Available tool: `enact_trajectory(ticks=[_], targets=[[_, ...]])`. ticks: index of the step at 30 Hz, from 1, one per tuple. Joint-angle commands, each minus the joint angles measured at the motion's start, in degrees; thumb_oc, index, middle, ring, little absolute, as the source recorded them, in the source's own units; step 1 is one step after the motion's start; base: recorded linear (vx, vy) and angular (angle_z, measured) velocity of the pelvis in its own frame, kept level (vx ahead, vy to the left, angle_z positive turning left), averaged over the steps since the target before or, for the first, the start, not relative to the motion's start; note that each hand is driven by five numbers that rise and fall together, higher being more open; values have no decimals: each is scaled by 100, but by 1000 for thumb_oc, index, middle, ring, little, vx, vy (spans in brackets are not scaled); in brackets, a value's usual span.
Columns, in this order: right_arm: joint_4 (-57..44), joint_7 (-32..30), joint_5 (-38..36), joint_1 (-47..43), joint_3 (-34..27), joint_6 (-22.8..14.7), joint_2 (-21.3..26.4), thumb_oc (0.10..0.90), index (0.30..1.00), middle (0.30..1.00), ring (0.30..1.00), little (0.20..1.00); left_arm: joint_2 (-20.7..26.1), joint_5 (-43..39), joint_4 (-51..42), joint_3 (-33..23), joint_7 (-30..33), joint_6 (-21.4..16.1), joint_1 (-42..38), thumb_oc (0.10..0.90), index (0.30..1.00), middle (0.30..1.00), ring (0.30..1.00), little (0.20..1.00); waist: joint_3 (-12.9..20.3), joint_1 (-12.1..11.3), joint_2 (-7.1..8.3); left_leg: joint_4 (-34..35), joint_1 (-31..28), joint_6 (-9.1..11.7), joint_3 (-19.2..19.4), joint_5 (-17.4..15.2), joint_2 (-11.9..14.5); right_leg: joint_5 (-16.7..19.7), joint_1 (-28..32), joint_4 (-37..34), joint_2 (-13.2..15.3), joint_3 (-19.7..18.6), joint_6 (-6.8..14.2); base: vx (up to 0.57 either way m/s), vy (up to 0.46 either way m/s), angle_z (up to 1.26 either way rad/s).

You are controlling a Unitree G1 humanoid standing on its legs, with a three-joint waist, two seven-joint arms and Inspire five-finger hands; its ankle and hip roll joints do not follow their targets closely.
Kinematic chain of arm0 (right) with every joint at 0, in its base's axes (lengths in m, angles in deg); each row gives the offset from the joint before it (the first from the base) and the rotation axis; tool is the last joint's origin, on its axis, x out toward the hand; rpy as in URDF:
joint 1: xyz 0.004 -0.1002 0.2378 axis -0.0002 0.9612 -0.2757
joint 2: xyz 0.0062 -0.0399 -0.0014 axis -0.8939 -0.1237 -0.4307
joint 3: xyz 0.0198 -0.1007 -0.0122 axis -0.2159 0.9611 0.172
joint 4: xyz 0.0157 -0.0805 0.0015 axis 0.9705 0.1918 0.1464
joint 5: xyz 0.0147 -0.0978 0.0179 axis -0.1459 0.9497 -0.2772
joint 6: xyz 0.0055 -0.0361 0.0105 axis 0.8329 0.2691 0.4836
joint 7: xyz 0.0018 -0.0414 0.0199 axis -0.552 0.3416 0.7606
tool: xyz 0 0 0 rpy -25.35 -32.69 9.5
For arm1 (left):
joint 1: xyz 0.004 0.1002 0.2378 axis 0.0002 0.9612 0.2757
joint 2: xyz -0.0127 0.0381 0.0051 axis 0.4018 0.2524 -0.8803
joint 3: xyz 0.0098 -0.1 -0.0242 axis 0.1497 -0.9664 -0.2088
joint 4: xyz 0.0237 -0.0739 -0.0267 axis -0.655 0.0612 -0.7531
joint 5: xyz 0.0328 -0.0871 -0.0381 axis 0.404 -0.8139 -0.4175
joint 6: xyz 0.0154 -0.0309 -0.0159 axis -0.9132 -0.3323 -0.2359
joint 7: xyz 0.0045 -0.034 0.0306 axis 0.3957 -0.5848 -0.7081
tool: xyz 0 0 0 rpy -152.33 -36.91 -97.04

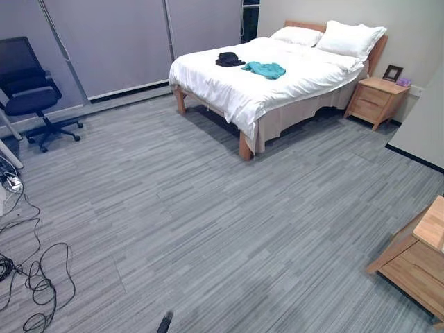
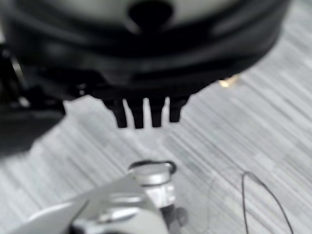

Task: Pick up bed clothes into laundry basket.

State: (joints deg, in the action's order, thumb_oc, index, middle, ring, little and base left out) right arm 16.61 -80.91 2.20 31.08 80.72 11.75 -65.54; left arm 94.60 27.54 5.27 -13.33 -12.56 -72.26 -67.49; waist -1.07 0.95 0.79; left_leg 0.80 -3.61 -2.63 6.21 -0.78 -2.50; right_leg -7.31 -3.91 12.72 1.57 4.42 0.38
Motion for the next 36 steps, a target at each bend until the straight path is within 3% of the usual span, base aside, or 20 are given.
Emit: enact_trajectory(ticks=[1,8,14,15,17,18,19,22,27,36], targets=[[97,-3,-179,-470,18,-203,108,800,900,900,900,900,-151,85,350,-121,-43,-143,-369,800,900,900,900,900,-224,38,174,420,-356,543,265,169,433,1155,919,-1772,442,-13,701,1,7,-15],[100,51,-532,-452,-158,-251,45,800,900,900,900,900,-187,114,647,-382,-62,-82,-108,800,900,900,900,900,-169,-32,184,420,-397,542,287,155,422,1139,959,-1772,460,27,729,4,5,-5],[212,-8,-1226,-558,-715,-275,389,800,900,900,900,900,66,-43,477,-478,8,-156,-231,800,900,900,900,900,-123,-45,165,420,-407,551,242,127,404,1119,1011,-1772,501,95,758,1,20,7],[-428,-118,-948,-714,-674,-373,713,800,900,900,900,900,371,-144,-77,-444,156,-278,-420,800,900,900,900,900,-125,-10,153,420,-382,561,241,146,398,1159,984,-1772,511,77,777,-53,50,4],[-946,-221,-661,-714,-564,-404,823,800,900,900,900,900,494,-115,-479,-395,204,-301,-439,800,900,900,900,900,-135,2,150,420,-382,561,250,151,399,1178,974,-1772,513,71,783,-55,43,2],[-2387,-365,-10,-609,-494,-446,1302,800,900,900,900,900,862,-195,-1834,-370,233,-382,-409,800,900,900,900,900,-196,32,135,420,-384,555,259,154,395,1211,958,-1772,518,43,799,-51,36,0],[-2394,-366,-8,-605,-495,-442,1300,800,900,900,900,900,863,-194,-1838,-370,233,-379,-407,800,900,900,900,900,-181,32,137,420,-363,556,259,165,394,1220,937,-1772,518,42,798,-67,50,-2],[-4226,-544,281,-602,-686,-526,1541,800,900,900,900,900,1133,-477,-3090,-633,452,-512,-453,800,900,900,900,900,-230,72,133,420,-355,539,280,167,389,1271,896,-1772,524,-2,814,-39,40,-3],[-5052,-463,112,-676,-636,-681,1433,800,900,900,900,900,1031,-982,-3766,-863,606,-696,-502,800,900,900,900,900,-286,58,170,420,-397,509,314,145,381,1279,920,-1772,540,-37,825,-10,35,-8],[-6166,-442,833,-778,-444,-808,1520,800,900,900,900,900,928,-914,-4643,-1226,858,-881,-225,800,900,900,900,900,-586,-58,254,420,-458,362,437,103,332,1218,736,-1446,639,-158,893,7,49,-9]])
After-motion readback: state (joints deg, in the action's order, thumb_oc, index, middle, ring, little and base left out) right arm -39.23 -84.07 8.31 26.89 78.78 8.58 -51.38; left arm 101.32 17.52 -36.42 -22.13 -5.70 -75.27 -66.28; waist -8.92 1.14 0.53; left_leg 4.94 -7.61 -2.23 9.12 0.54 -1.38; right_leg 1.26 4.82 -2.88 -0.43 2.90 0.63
